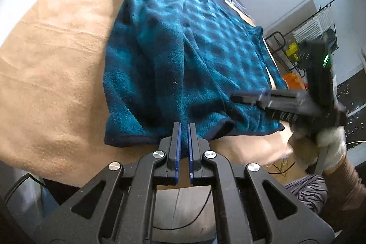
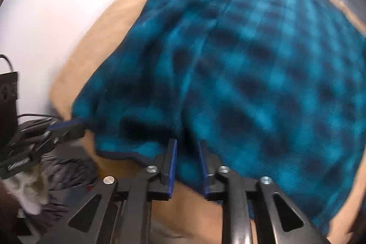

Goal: Fold large clothes

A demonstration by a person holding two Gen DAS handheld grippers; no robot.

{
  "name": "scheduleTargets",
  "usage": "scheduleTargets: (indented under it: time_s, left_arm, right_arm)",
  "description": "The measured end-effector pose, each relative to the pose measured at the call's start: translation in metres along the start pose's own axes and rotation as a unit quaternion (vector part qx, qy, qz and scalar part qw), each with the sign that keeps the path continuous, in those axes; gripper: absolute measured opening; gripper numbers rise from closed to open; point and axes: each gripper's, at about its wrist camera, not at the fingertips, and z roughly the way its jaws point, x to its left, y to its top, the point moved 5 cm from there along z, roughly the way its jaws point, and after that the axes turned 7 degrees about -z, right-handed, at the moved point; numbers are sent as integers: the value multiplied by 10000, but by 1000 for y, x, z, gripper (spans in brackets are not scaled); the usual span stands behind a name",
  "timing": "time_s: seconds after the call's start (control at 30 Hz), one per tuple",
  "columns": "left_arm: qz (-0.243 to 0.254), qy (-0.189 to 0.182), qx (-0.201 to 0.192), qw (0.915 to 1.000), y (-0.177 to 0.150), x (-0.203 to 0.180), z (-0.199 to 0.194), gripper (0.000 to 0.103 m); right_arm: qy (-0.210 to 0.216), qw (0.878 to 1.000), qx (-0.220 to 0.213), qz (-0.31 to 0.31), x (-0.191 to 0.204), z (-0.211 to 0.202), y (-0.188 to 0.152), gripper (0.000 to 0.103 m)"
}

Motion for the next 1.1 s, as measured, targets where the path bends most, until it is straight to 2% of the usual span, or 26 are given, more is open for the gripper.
scheduleTargets:
  time_s: [0.17,0.33,0.47,0.6,0.7,0.73,0.8,0.87,0.9,1.1]
  left_arm:
    - [-636,-193,-107,9977,2,15,5,11]
    - [-597,-190,-99,9980,2,13,12,11]
    - [-615,-192,28,9979,2,12,26,15]
    - [-551,-260,148,9980,0,10,35,15]
    - [-491,-254,181,9983,1,9,39,4]
    - [-491,-249,178,9983,2,9,40,4]
    - [-495,-261,148,9983,2,9,38,1]
    - [-462,-287,87,9985,3,8,33,0]
    - [-442,-282,50,9986,3,8,31,0]
    - [-552,-317,-164,9978,1,14,7,0]
  right_arm:
    - [234,9969,-659,-351,13,-40,54,30]
    - [315,9929,-909,-700,30,-40,116,37]
    - [143,9927,-685,-982,47,-7,165,38]
    - [-47,9949,-332,-954,53,50,207,38]
    - [-222,9948,-127,-990,56,78,219,38]
    - [-285,9948,-14,-978,56,90,222,37]
    - [-513,9937,196,-975,53,109,225,34]
    - [-672,9924,299,-992,49,119,227,6]
    - [-686,9926,279,-965,46,119,227,2]
    - [-208,9989,-3,-420,27,97,234,0]
